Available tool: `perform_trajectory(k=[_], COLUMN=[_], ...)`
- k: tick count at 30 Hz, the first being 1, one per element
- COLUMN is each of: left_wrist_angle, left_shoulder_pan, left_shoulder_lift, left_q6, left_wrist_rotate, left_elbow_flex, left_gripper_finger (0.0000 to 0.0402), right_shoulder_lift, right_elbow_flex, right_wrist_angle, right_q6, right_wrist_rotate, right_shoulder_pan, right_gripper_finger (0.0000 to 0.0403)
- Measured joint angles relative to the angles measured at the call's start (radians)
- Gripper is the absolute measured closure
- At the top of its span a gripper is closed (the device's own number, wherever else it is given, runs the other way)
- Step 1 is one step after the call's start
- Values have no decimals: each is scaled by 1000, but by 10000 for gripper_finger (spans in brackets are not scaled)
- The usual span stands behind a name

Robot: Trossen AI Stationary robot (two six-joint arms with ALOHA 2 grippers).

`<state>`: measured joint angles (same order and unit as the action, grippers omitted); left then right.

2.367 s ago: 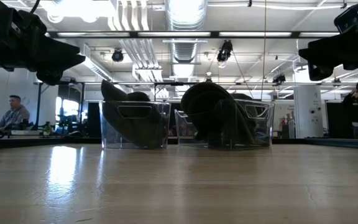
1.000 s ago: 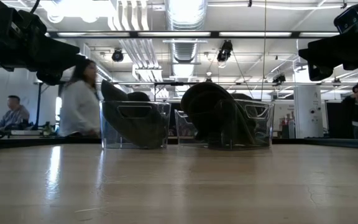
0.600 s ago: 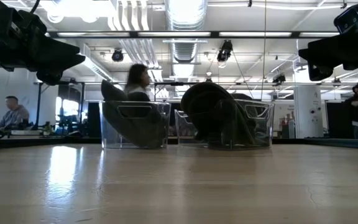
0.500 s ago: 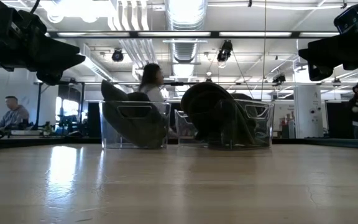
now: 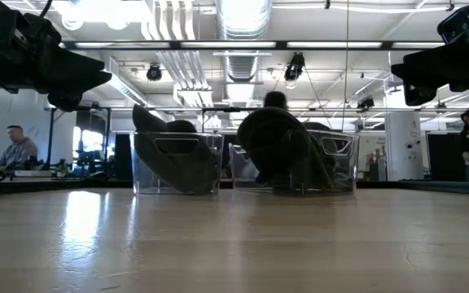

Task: Pick & Place hat
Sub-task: Return to Home Position

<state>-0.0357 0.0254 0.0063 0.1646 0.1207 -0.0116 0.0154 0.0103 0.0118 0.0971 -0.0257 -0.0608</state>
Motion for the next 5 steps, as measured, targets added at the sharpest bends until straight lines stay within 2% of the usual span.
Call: perform_trajectory(k=[5], left_wrist_angle=[0], left_shoulder_pan=[0], left_shoulder_lift=[0], left_q6=[0], left_wrist_rotate=[0], left_elbow_flex=[0], left_gripper_finger=[262], right_shoulder_lift=[0], right_elbow_flex=[0], right_wrist_angle=[0], right_q6=[0], right_wrist_rotate=[0], right_shoulder_pan=[0], right_gripper_finger=[284])
